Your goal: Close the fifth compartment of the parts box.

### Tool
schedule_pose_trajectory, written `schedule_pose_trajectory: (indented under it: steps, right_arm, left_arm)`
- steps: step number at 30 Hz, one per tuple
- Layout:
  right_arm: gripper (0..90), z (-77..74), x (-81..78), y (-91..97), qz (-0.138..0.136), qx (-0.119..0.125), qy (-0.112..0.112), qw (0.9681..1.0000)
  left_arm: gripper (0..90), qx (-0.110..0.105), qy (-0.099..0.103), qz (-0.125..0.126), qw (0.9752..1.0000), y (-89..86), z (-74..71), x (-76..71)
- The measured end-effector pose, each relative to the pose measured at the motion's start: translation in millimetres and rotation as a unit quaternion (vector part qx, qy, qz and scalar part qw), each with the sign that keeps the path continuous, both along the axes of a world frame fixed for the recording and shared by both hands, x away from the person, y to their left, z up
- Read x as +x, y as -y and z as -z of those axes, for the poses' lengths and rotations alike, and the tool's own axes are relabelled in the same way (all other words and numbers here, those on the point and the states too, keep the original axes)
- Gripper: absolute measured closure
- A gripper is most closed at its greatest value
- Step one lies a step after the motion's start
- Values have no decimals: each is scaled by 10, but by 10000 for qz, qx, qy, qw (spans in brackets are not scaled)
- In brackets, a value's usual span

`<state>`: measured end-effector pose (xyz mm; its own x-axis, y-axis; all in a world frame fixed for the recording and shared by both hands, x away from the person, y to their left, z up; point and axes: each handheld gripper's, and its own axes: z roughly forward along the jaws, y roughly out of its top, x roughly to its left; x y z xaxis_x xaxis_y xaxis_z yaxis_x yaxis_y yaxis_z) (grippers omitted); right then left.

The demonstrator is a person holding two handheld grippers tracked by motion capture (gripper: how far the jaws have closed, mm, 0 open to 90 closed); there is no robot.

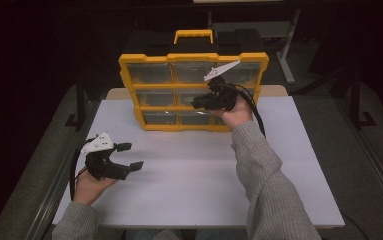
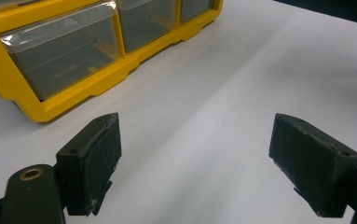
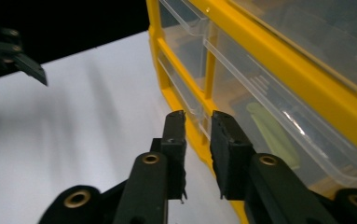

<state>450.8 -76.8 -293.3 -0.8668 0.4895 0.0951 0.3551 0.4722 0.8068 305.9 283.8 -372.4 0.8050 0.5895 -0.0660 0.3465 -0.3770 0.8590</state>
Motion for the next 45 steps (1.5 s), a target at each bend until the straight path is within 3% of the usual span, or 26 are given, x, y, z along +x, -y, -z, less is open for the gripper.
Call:
schedule_pose_trajectory:
  steps: [1,4,13,18,22,25,29,33,35,38,45]
  right_arm:
    - [703,-1,-20,10,-18,84,-81,9999]
    - [688,8,-58,50,-30,175,-5,9998]
    - [627,83,-146,183,18,223,84,9997]
    - [598,121,-205,242,27,57,133,9999]
    - [568,145,-236,321,15,221,108,9997]
    - [539,181,-257,360,56,114,72,9999]
    - [490,241,-284,462,52,497,-37,9987]
    - [459,301,-305,564,150,545,-65,9984]
    - [453,327,-329,645,180,723,-136,9971]
    - [437,341,-375,720,265,842,-52,9961]
    - [367,407,-463,851,399,654,-44,9971]
  left_arm:
    - [167,-2,-7,-4,10000,-1,-2,-1]
    - [167,-22,-24,-22,10000,-3,-2,-2]
    - [166,-25,-61,-1,10000,-15,4,3]
    - [164,56,-38,29,10000,-16,8,10]
    - [165,34,-20,25,10000,-6,18,12]
    - [166,42,-25,30,10000,-11,15,13]
    - [166,-26,-48,-13,10000,-17,14,8]
    - [165,15,-65,-14,10000,-17,8,1]
    - [165,50,-54,-13,10000,-14,18,9]
    - [163,64,-57,-17,10000,-4,35,13]
    - [162,105,-74,-5,9999,2,54,24]
